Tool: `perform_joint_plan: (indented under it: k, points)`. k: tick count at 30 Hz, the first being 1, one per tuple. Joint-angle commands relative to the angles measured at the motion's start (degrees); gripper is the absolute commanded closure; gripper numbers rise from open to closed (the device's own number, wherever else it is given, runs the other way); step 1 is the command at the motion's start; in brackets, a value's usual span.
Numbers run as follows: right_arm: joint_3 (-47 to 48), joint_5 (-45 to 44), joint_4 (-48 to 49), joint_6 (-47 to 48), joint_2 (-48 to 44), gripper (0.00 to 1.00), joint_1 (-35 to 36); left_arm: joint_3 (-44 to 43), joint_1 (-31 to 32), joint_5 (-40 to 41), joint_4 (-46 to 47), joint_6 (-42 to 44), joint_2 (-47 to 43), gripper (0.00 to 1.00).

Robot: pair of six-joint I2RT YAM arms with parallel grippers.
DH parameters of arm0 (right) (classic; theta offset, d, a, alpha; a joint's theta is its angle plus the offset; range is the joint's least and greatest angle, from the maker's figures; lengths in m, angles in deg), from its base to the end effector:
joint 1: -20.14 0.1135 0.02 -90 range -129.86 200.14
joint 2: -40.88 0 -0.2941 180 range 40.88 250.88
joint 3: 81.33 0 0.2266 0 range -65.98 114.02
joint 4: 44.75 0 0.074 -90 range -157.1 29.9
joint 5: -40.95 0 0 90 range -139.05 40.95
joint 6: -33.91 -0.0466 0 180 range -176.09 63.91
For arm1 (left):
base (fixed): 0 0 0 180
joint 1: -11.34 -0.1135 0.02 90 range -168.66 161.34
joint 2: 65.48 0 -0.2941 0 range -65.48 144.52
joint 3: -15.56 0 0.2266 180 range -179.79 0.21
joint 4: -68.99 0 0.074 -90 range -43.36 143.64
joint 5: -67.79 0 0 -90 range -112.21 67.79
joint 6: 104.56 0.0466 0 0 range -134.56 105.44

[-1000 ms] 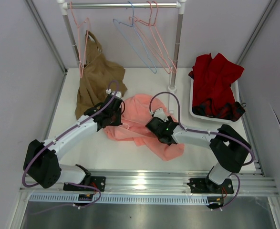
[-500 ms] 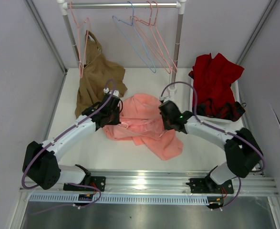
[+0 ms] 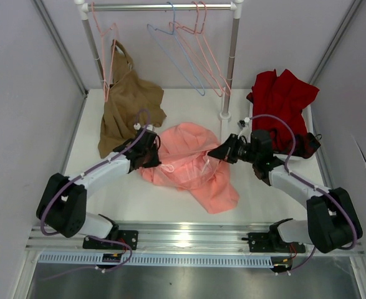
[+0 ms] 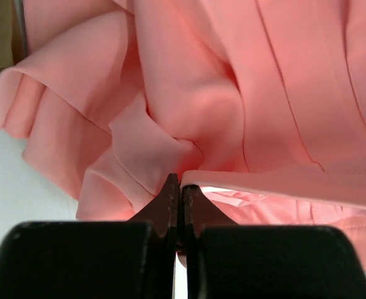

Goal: Place the skirt on the hanger

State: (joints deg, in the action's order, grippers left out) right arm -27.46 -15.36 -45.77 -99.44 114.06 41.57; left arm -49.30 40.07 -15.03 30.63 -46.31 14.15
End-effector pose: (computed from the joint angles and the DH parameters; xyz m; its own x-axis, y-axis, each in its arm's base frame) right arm 0.2275 0.1170 0.2809 -0.7762 0.3089 -0.5496 -0.3511 0.5122 0.7838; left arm 0.2293 -0.1191 0.2488 -0.8129 -0.1498 -0.5628 -0.0195 0.9728 -0.2307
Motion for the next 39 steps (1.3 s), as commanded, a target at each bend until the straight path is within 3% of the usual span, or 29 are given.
perform_joint_plan:
  k: [1, 5, 13, 16, 20, 27, 33, 35, 37, 38, 39]
  points:
    - [-2.48, 6.13, 15.82, -6.49, 2.74, 1.0, -1.48, 2.4, -3.93, 1.96, 4.36, -3.93, 2.1, 1.0]
    - [-6.26, 5.6, 21.0, -7.89, 7.93, 1.0, -2.36, 3.02, -4.47, 4.51, 5.86, -4.73, 4.73, 1.0]
    - [-6.01, -7.04, 6.96, -0.77, 12.42, 1.0, -2.45, 10.4, -2.98, 2.31, 13.5, -5.43, 2.55, 0.97]
    - [-5.04, -12.58, 2.03, 0.2, 12.42, 1.0, -2.62, 12.51, -2.37, 2.14, 15.53, -4.21, 0.36, 0.88]
    - [-4.6, -17.25, -1.05, -0.15, 11.37, 1.0, -2.97, 12.52, -1.22, 0.73, 18.08, -1.74, -3.24, 0.56]
    - [-5.91, -19.63, -1.14, -1.21, 8.99, 1.0, -1.92, 5.84, 4.74, 3.36, 10.46, 2.65, -4.93, 0.49]
    - [-5.65, -18.93, -0.35, -1.3, 8.9, 1.0, -1.48, 6.96, 11.07, 7.58, 7.1, 0.56, -5.62, 0.5]
    - [-5.21, -18.49, -0.79, -0.86, 9.16, 1.0, -1.22, 7.68, 11.17, 7.85, 7.18, -0.5, -6.07, 0.55]
    - [-4.6, -18.75, -1.93, -0.24, 8.99, 0.98, -0.78, 6.72, 11.08, 10.29, 5.79, -0.77, -4.32, 0.66]
    - [-4.34, -19.45, -2.8, 0.19, 8.55, 0.95, 0.01, 6.19, 11.0, 11.09, 4.91, -0.77, -3.18, 0.8]
    - [-3.55, -20.5, -3.94, 1.24, 8.2, 0.91, 0.62, 3.75, 10.47, 11.88, 4.12, -0.69, -1.78, 0.88]
